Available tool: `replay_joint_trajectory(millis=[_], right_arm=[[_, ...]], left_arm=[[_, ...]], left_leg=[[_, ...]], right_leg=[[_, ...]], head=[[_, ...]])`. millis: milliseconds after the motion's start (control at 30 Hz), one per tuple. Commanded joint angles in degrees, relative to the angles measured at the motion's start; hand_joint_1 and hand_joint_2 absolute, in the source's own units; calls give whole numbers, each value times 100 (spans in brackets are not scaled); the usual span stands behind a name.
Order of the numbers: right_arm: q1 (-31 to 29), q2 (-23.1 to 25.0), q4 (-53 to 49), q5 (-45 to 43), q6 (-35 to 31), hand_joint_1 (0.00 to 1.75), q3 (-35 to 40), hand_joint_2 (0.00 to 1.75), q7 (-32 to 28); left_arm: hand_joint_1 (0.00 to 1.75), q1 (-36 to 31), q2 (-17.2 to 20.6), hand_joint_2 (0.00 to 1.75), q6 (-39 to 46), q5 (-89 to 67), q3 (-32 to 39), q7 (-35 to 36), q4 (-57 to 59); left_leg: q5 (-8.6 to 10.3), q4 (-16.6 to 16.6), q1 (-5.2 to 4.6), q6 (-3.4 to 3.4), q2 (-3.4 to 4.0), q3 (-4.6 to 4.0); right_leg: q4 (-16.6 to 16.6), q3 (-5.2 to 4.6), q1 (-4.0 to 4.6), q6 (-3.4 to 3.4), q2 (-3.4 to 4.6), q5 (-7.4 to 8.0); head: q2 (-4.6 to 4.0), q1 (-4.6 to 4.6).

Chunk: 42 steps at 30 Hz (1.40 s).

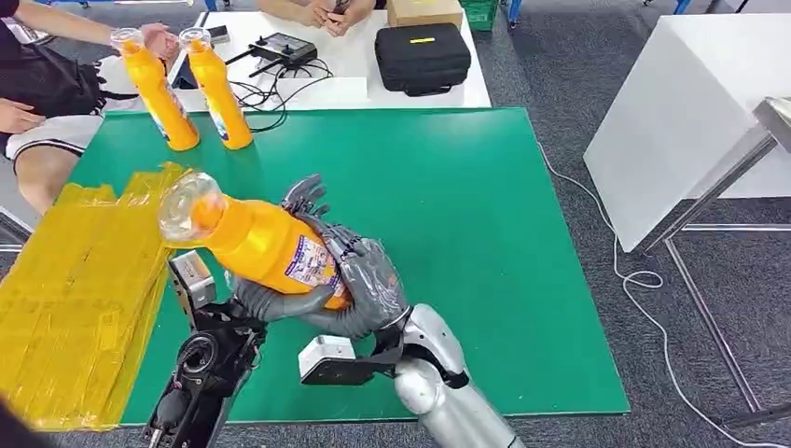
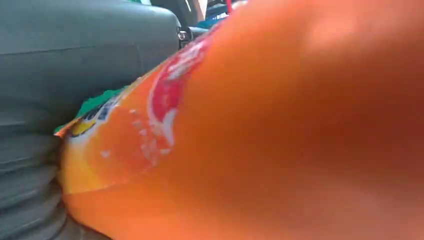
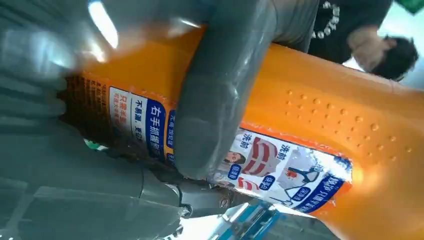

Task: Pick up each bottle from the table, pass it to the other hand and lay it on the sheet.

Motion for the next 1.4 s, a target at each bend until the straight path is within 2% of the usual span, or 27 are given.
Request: replay_joint_trajectory(millis=[33, 233, 267, 300, 333, 667, 867, 900, 1133, 1167, 1200, 1400], right_arm=[[7, -204, 570, 214, 326, 175, 816, 175, -68], [23, -173, 537, 266, 332, 175, 702, 175, -22], [31, -159, 536, 287, 322, 175, 652, 175, 5], [28, -153, 548, 310, 320, 175, 626, 175, 22], [29, -142, 564, 336, 307, 175, 587, 175, 33], [45, -123, 591, 411, 233, 175, 458, 175, 93], [68, -125, 578, 474, 114, 175, 435, 175, 144], [82, -122, 561, 502, 51, 147, 420, 175, 153], [93, -118, 541, 509, 0, 147, 405, 175, 154], [93, -118, 541, 509, 0, 147, 405, 175, 154], [106, -114, 515, 521, -52, 0, 395, 175, 164], [134, -114, 387, 614, -293, 0, 359, 175, 223]], left_arm=[[0, -458, -14, 175, 37, -55, 33, 75, 495], [0, -453, -43, 175, 112, -50, 103, 83, 497], [23, -440, -59, 175, 154, -36, 157, 86, 482], [152, -425, -72, 175, 181, -1, 205, 95, 470], [175, -410, -84, 175, 207, 37, 254, 110, 456], [175, -357, -122, 175, 254, 142, 377, 165, 415], [175, -351, -128, 175, 257, 173, 387, 167, 431], [175, -348, -130, 175, 266, 182, 392, 165, 433], [175, -342, -132, 175, 272, 187, 396, 164, 431], [175, -342, -132, 175, 272, 187, 396, 164, 431], [175, -335, -133, 175, 279, 192, 400, 163, 418], [175, -376, -141, 175, 302, 263, 449, 161, 461]], left_leg=[[-2, -8, 4, 0, -16, 16], [-6, -11, 7, 1, -21, 29], [-3, -7, 6, 1, -19, 17], [-6, -11, 6, 2, -22, 31], [-3, -8, 5, 1, -18, 20], [-7, -13, 6, 2, -23, 34], [-2, -6, 5, 1, -17, 14], [-6, -10, 8, 2, -25, 30], [-2, -7, 5, 1, -18, 15], [-7, -14, 7, 3, -26, 35], [-6, -11, 7, 2, -25, 30], [-4, -5, 4, 1, -17, 15]], right_leg=[[-9, 22, 5, 1, -22, -7], [-13, 35, 9, 3, -30, -11], [-9, 22, 7, 2, -25, -8], [-14, 37, 8, 3, -32, -12], [-10, 24, 6, 2, -25, -9], [-14, 40, 8, 3, -33, -14], [-8, 18, 5, 2, -23, -7], [-14, 37, 9, 3, -35, -13], [-9, 18, 6, 2, -24, -7], [-16, 42, 9, 3, -37, -14], [-14, 36, 8, 3, -34, -13], [-7, 18, 5, 2, -24, -9]], head=[[0, 2], [0, 0], [0, 0], [0, 0], [0, 0], [0, 0], [0, 0], [0, 0], [0, 0], [0, 0], [0, 0], [0, 0]])
